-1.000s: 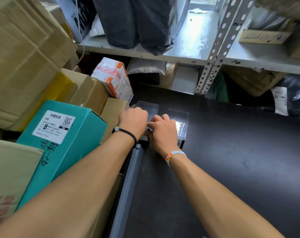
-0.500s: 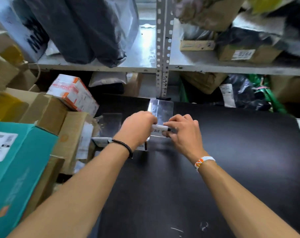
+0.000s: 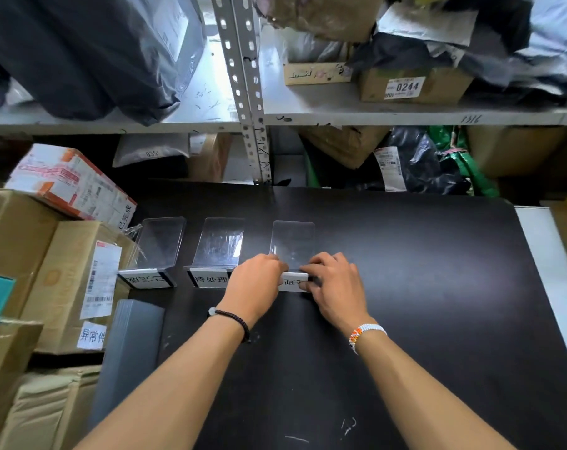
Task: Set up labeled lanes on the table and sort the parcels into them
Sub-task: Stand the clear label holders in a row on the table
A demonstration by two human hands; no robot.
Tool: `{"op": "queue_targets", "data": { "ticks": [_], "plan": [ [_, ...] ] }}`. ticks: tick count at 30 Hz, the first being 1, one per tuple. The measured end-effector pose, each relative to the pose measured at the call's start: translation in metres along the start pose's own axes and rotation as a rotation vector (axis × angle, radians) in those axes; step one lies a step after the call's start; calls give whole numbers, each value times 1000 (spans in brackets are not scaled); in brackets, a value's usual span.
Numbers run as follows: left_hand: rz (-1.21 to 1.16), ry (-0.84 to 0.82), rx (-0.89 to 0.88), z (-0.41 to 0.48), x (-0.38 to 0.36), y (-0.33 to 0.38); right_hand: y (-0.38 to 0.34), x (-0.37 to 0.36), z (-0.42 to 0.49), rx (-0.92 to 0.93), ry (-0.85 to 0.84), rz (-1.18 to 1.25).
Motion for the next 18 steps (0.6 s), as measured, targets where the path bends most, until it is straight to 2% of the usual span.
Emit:
{"op": "queue_targets", "data": {
  "ticks": [18],
  "plan": [
    [21, 10, -45, -4, 8, 2, -3, 3, 0, 4, -36, -65]
  ]
}}
Point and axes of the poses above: each hand's wrist, its own z-axis towards the middle knuckle, its own x-axis out of the back of the hand, y = z × x, the point moved 1 cm from there along z, towards the middle knuckle, and after that the axes turned 3 degrees about x, right-handed, at the moved point
